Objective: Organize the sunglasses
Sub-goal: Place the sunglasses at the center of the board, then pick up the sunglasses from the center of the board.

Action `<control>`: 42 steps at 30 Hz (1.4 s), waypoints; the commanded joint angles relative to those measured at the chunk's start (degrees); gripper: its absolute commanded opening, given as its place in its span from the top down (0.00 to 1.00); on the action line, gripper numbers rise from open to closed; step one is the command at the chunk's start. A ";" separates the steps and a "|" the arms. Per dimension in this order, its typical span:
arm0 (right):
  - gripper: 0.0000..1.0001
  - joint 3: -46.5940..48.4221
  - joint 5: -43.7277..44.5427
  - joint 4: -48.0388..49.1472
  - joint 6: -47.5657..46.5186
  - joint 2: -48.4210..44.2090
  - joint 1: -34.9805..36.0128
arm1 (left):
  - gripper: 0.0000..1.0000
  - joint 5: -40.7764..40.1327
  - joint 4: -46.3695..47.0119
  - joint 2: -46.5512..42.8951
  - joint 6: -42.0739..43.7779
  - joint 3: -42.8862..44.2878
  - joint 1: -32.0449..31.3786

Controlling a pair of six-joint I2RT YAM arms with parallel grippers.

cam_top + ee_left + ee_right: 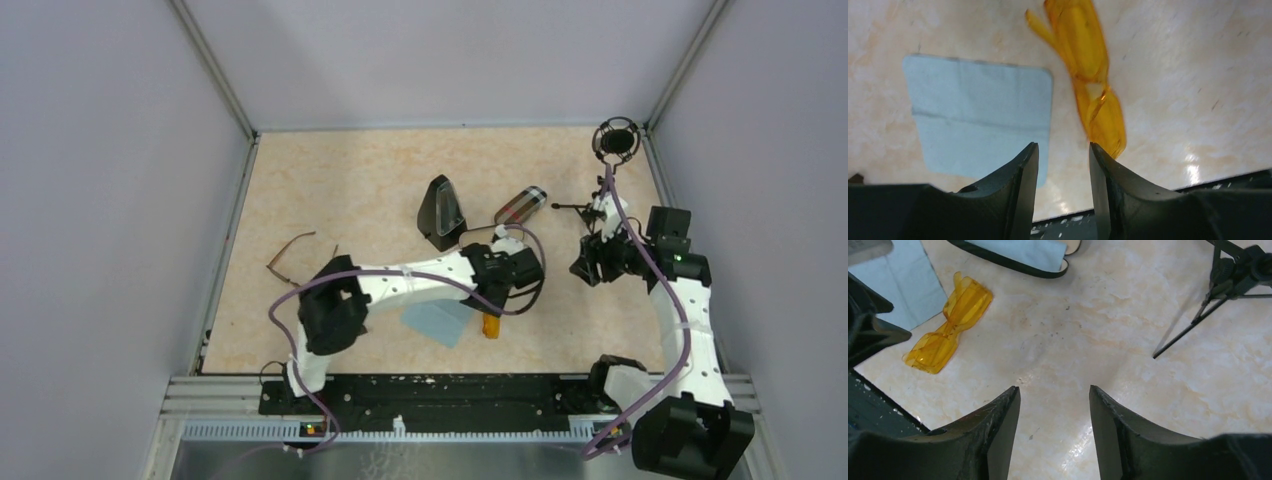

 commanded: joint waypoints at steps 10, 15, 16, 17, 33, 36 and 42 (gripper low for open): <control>0.38 1.26 3.95 2.53 3.87 4.30 25.44 | 0.57 0.08 27.29 -33.66 -7.59 -41.54 0.65; 0.39 3.93 7.00 3.74 9.81 13.10 36.48 | 0.55 -1.44 27.47 -39.51 -8.35 -44.34 2.65; 0.41 4.25 7.08 4.46 11.11 15.25 37.49 | 0.55 -1.75 28.09 -40.93 -8.69 -45.20 2.92; 0.43 4.65 6.68 5.08 12.25 17.01 38.07 | 0.55 -2.16 28.79 -42.68 -9.04 -46.16 3.14; 0.63 12.79 10.73 7.88 16.96 39.16 49.61 | 0.55 -7.17 29.84 -58.74 -13.21 -58.03 3.74; 0.71 14.53 14.07 8.71 16.90 40.98 51.72 | 0.56 -6.69 30.94 -59.23 -13.70 -59.39 3.73; 0.74 16.39 19.30 9.83 15.51 43.81 56.48 | 0.56 -6.90 30.63 -60.85 -13.93 -60.52 3.76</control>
